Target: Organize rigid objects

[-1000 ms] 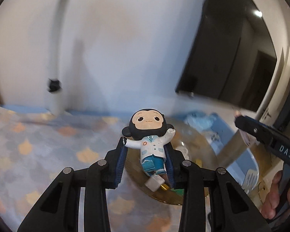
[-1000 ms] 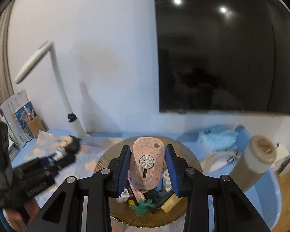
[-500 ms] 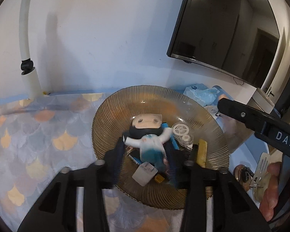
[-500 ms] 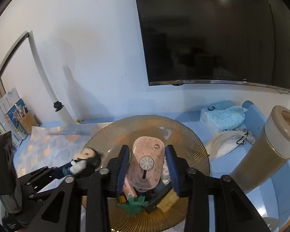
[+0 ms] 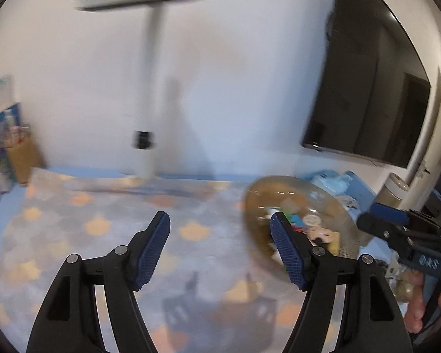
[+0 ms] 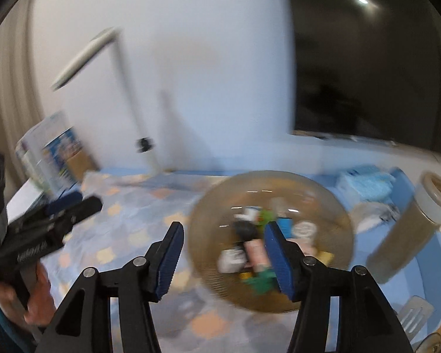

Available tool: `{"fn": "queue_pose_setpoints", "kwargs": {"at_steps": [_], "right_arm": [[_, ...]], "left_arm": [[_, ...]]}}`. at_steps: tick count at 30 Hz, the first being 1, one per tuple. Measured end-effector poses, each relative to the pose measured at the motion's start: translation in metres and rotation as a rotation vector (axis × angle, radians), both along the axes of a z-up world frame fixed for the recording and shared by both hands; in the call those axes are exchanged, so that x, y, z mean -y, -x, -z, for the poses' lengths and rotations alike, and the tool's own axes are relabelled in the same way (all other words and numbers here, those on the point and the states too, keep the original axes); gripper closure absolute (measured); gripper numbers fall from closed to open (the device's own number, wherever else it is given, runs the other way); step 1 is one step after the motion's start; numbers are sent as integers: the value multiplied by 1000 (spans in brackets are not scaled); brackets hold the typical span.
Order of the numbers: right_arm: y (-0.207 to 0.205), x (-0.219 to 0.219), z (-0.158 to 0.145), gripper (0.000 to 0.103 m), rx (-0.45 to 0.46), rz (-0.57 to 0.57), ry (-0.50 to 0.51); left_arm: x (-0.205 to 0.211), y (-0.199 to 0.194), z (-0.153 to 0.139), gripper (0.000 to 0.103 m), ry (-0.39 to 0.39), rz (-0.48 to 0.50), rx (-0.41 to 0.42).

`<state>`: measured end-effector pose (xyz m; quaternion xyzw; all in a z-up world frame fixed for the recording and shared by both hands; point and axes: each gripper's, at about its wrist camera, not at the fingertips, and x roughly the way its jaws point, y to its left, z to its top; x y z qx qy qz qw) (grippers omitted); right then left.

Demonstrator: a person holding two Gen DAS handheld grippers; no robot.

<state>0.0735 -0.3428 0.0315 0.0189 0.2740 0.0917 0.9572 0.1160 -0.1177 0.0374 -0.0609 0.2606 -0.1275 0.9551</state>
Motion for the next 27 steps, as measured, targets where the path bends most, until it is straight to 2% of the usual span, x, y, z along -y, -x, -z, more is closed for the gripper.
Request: {"fn": "queue_pose_setpoints", "kwargs": {"at_steps": [3,6,8,12,17,20,23,27], "right_arm": [[7,-42,6,47,-9,-81,-1],[2,-75,26,47,-52,-106,-5],[-4,-93,49,47,-83,-112,-28],[-18,-117,104,47,-142,-97,-69],[-21,-141,142,47,-139,-88,39],[-23,-147,151,47,-143,-90,76],[-24,-144,154,47,-153,-84,64],[-27,-136,157,47,-167,-72,34]], "left_arm": [[-35,13,7,33,2,-59,-6],[-69,19,24,33,-3,-127,-33],[-82,19,42,33,-37,-171,-44],[-108,7,92,34,-59,-196,-148],[-119,5,129,34,-84,-234,-167],[-116,5,133,33,-87,-227,-163],[-111,10,133,33,-129,-247,-146],[-114,11,133,33,-117,-263,-145]]}}
